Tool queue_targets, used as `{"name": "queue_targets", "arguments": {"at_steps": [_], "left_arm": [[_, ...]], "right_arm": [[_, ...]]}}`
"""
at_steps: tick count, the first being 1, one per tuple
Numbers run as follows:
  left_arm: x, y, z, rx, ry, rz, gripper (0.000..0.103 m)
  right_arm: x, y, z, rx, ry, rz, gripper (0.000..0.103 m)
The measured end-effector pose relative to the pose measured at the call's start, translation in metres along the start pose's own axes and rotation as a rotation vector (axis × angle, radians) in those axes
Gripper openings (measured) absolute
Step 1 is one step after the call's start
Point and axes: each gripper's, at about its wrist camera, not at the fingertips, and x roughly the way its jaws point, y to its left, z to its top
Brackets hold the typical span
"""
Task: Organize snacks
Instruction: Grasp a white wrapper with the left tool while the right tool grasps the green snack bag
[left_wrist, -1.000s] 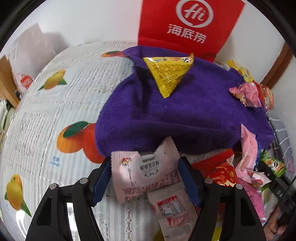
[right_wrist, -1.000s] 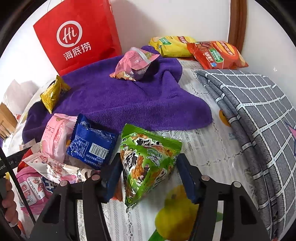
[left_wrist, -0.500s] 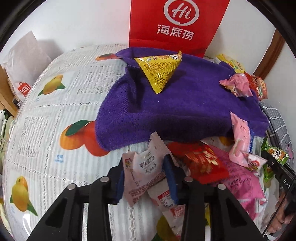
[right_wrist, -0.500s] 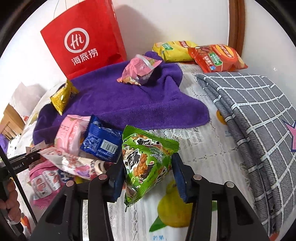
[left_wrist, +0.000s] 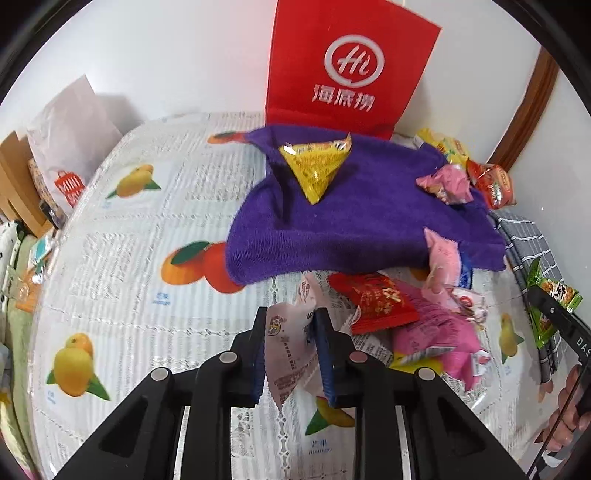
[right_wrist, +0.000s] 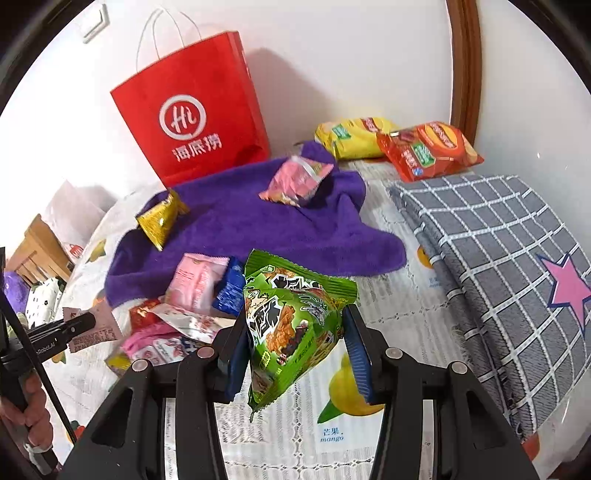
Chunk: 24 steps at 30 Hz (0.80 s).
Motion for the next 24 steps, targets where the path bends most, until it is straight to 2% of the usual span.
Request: {"name": "queue_targets", "arguments": {"at_steps": [12, 24], "left_arm": [[-0.038, -0.001, 0.012, 0.004, -0.069, -0.033, 0.022], [-0.057, -0.026, 0.063, 0.051, -0.144, -0.045, 0.022]], "right_arm": [[-0.028, 0.014, 0.017, -0.022, -0.046, 0.013, 0.047], [-0.042, 0.03, 0.063, -0.077, -0.113, 0.01, 0.047]]}}
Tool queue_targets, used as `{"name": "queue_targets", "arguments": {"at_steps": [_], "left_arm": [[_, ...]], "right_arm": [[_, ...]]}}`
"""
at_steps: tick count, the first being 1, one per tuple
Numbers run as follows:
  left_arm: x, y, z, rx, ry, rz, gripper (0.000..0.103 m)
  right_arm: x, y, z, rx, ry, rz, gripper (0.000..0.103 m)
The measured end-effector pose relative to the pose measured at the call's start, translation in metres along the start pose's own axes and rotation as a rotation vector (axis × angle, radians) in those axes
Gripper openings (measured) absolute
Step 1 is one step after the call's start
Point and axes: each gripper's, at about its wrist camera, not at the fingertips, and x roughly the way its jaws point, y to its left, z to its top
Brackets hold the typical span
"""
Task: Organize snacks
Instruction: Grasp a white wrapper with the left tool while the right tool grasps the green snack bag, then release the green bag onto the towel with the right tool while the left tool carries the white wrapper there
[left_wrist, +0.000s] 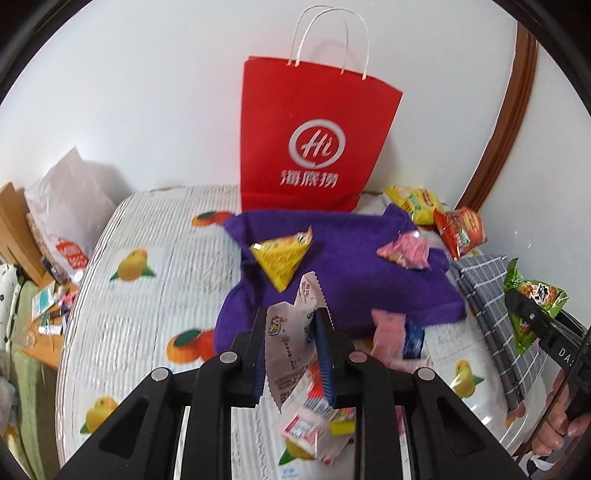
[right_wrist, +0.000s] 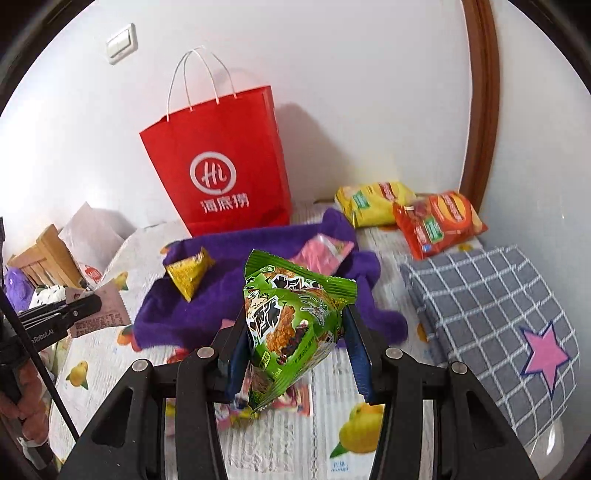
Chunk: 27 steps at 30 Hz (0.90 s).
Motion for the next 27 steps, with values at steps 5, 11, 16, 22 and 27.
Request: {"name": "queue_targets", "arguments": {"at_steps": [5, 11, 16, 22, 27], "left_arm": [[0.004, -0.011, 0.024, 0.032, -0.029, 0.0, 0.022], [0.027, -0.013, 0.039, 0.03, -0.019, -0.008, 0.022], [0.049, -0.01, 0.05, 0.024, -0.003, -0.001, 0.022], [0.078, 0.0, 0.052, -0.005, 0.012, 0.007, 0.022], [0.103, 0.006, 0.046, -0.014, 0.039, 0.02, 0.022]], "right_arm": [[0.007, 0.003, 0.02, -0.016, -0.02, 0.0, 0.047], [0.034, 0.007, 0.032, -0.015, 0.004, 0.015, 0.047], [0.058, 0.011, 0.044, -0.032, 0.009, 0.023, 0.047], [0.086, 0.012, 0.049, -0.015, 0.028, 0.051, 0.047], [0.108, 0.017, 0.049, -0.007, 0.03, 0.088, 0.047]]}}
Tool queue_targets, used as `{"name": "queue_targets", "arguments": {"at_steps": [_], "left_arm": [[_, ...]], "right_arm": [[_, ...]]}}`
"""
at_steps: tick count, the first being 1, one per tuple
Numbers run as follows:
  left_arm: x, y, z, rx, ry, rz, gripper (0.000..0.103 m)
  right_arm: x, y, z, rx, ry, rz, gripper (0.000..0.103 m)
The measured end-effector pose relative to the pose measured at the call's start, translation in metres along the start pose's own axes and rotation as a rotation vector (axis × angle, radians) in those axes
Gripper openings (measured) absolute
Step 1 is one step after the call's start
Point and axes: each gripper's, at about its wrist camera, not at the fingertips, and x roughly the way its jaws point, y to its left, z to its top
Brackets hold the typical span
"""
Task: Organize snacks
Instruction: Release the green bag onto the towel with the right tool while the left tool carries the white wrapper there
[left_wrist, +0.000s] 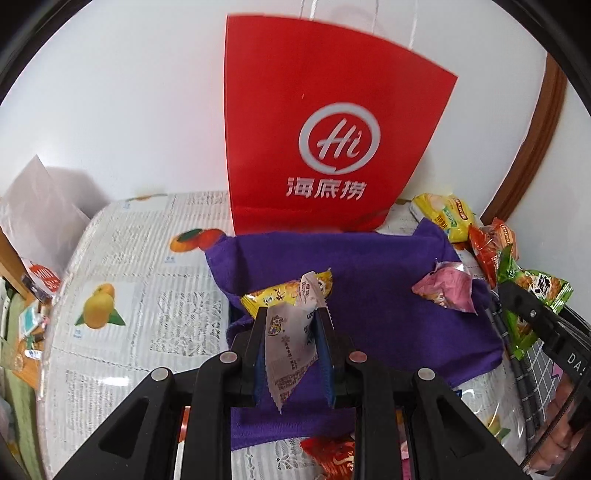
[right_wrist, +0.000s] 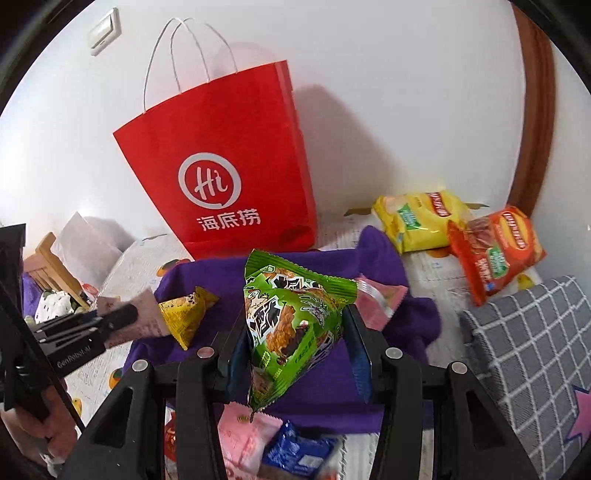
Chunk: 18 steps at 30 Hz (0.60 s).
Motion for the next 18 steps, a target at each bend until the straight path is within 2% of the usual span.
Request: {"name": "queue_targets", "arguments": {"at_steps": [4, 8, 14, 18], "left_arm": [[0.007, 0.0, -0.005, 0.011, 0.011, -0.002, 0.023], [0.011, 0.002, -0.007, 0.006, 0.014, -0.009, 0.022], [0.023, 0.0, -0.012, 0.006, 0.043, -0.021, 0.023], [0.026, -0.004, -0.015, 0.012, 0.053, -0.032, 0.023]], "right_arm": [[0.016, -0.003, -0.008, 0.011, 0.018, 0.038, 0.047], [0.028, -0.006, -0.017, 0.0, 0.049, 0.012, 0.047], [0.026, -0.013, -0.021, -0.016, 0.033, -0.033, 0.047], [0.036, -0.02, -0.025, -0.011, 0.069, -0.034, 0.047]]}}
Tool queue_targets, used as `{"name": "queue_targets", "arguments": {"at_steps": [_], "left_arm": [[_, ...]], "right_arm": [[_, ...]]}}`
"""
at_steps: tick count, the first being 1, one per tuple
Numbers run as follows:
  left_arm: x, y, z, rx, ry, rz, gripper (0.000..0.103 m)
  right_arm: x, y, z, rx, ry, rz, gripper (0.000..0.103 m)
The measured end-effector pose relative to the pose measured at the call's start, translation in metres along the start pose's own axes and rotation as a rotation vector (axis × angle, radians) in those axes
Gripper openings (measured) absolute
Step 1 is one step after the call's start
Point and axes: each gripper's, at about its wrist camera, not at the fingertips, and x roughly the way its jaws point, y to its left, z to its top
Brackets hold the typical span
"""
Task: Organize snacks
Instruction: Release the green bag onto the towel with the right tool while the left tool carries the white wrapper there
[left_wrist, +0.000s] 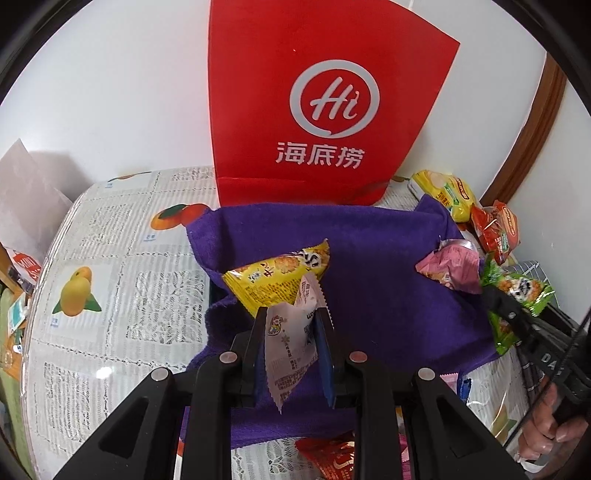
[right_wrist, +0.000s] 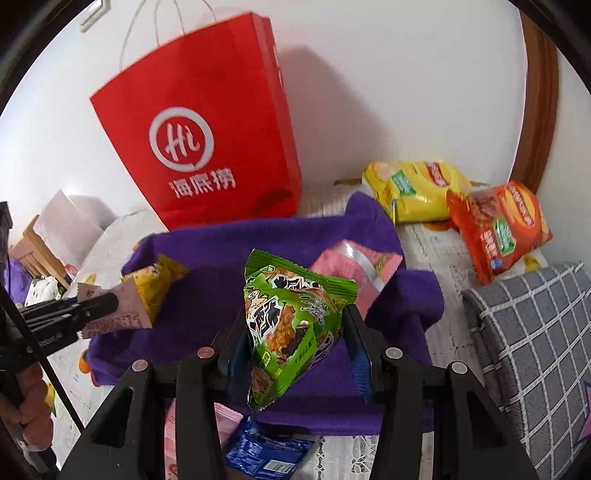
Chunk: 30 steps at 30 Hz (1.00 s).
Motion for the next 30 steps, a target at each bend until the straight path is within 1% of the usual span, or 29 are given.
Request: {"name": "queue_targets", "arguments": {"at_steps": [3, 9, 14, 18, 21, 24, 26, 28, 29, 30], "left_arm": [[0.004, 0.0, -0.002, -0.001, 0.013, -0.006, 0.023], [0.015, 0.002, -0.004, -0.012, 0.049, -0.007, 0.023], [0.021, 0.003, -0.007, -0.015, 0.078, -0.003, 0.023], [0.024, 0.002, -0.009, -0.015, 0.087, -0.008, 0.023], [0.023, 0.0, -0.01, -0.015, 0.086, -0.013, 0.024], [0.022, 0.0, -0.009, -0.022, 0.085, -0.013, 0.024], [0.022, 0.0, -0.009, -0.022, 0.085, -0.012, 0.024], [0.022, 0.0, -0.009, -0.029, 0.089, -0.015, 0.024], [0.021, 0.001, -0.009, -0.034, 0.089, -0.022, 0.027], [0.019, 0.0, -0.008, -0.036, 0.088, -0.03, 0.031]], "right_arm": [[0.006, 0.0, -0.003, -0.013, 0.021, -0.003, 0.047], [0.021, 0.002, -0.01, -0.044, 0.042, -0.05, 0.047], [0.026, 0.001, -0.014, -0.042, 0.051, -0.046, 0.047], [0.025, 0.001, -0.016, -0.047, 0.036, -0.053, 0.047], [0.027, 0.002, -0.017, -0.044, 0.043, -0.041, 0.048], [0.033, 0.002, -0.018, -0.051, 0.056, -0.06, 0.048], [0.035, 0.001, -0.018, -0.046, 0.065, -0.055, 0.048], [0.033, 0.0, -0.016, -0.037, 0.061, -0.04, 0.05], [0.033, 0.0, -0.016, -0.035, 0.058, -0.037, 0.052], [0.03, 0.001, -0.016, -0.04, 0.047, -0.033, 0.06]]}}
